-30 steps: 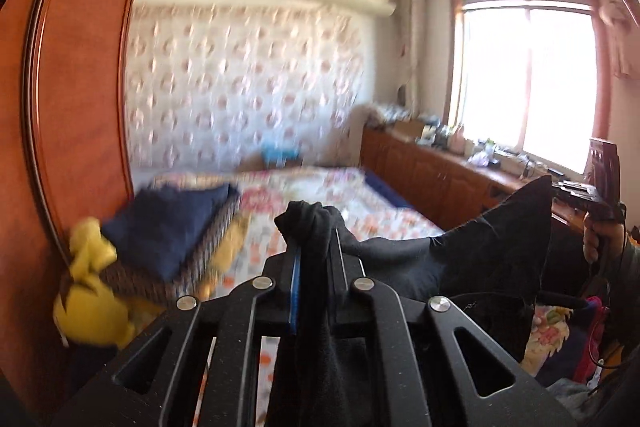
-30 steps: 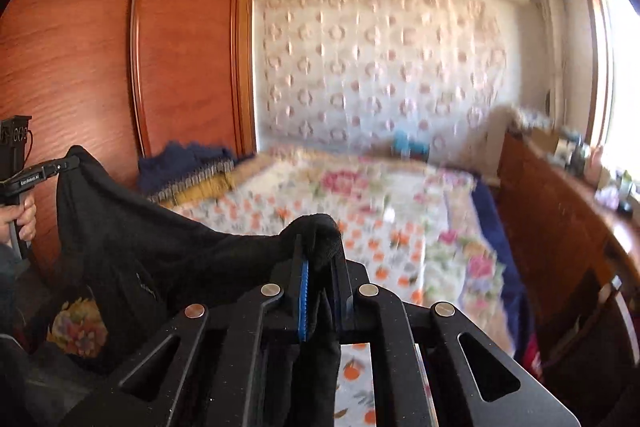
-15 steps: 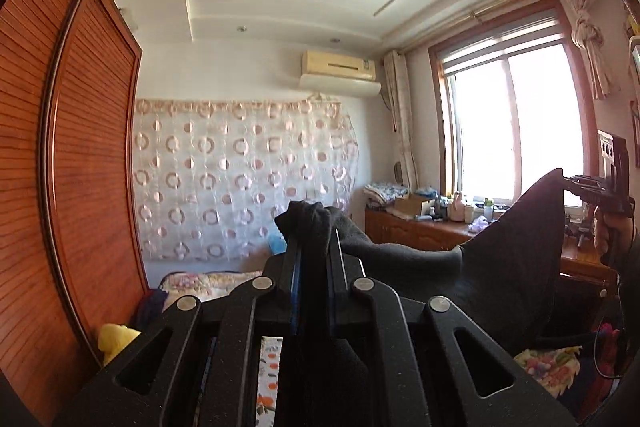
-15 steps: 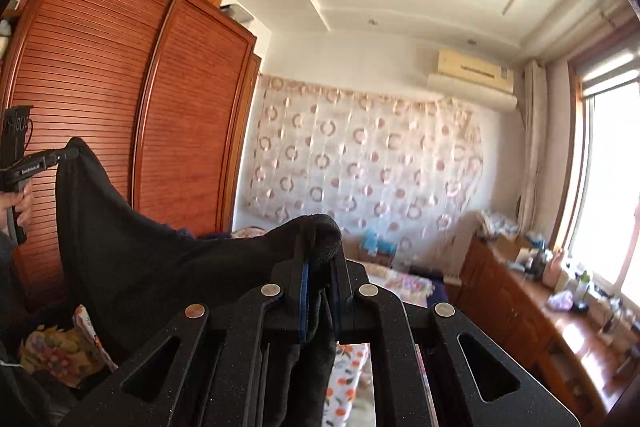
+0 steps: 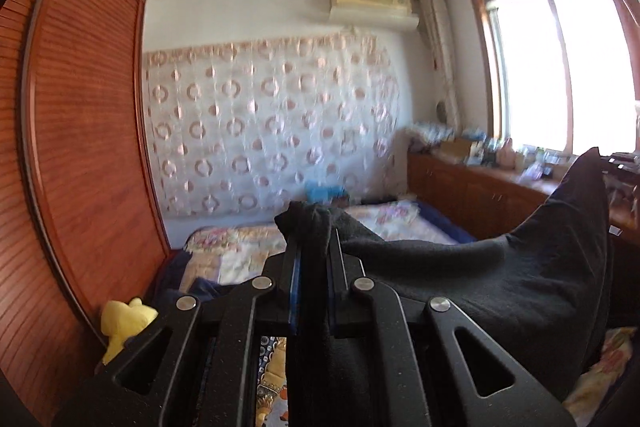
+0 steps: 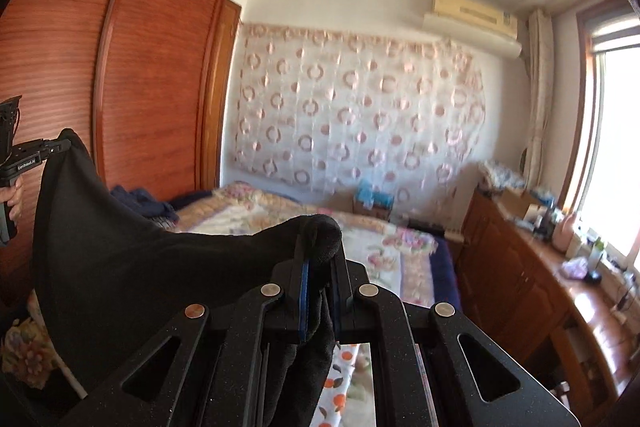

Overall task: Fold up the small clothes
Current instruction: 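Grasp the shirt edge with both grippers and lift it high, then lay the lifted shirt down over itself and open both grippers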

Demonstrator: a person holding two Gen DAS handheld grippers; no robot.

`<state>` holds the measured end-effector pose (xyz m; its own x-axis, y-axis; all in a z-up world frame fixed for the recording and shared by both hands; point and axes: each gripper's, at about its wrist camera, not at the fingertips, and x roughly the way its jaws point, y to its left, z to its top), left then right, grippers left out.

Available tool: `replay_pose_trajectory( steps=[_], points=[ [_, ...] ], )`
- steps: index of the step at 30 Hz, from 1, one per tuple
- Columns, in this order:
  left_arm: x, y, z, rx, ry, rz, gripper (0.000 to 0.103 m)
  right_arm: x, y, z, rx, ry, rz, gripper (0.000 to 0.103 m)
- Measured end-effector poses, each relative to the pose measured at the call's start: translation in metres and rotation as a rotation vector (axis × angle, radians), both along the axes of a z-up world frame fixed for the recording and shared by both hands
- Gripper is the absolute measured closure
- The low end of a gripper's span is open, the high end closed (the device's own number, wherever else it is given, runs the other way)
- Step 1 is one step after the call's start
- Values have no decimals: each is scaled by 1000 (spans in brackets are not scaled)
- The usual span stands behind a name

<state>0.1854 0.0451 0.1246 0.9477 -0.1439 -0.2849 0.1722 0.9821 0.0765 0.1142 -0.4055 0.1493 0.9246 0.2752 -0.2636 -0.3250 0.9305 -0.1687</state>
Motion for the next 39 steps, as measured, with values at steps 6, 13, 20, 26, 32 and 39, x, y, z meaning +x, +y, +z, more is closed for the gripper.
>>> replay_pose_trajectory(
  steps=[6, 13, 20, 26, 32, 39],
  points=[
    [94, -33, -78, 10, 165, 3, 92, 134, 15, -93, -1, 209, -68, 95],
    [137, -47, -103, 25, 248, 24, 90, 226, 29, -131, -14, 330, -84, 95],
    [136, -45, -107, 36, 282, 36, 66, 252, 21, -127, -7, 395, -123, 95],
    [114, -49, -108, 31, 308, -31, 49, 223, 26, -122, -17, 392, -169, 59],
    [71, -63, -119, 24, 386, -133, 23, 164, 36, -108, 36, 367, -116, 57],
    [19, -80, -139, 11, 448, -182, 23, 78, 65, -112, 71, 416, -33, 57]
  ],
)
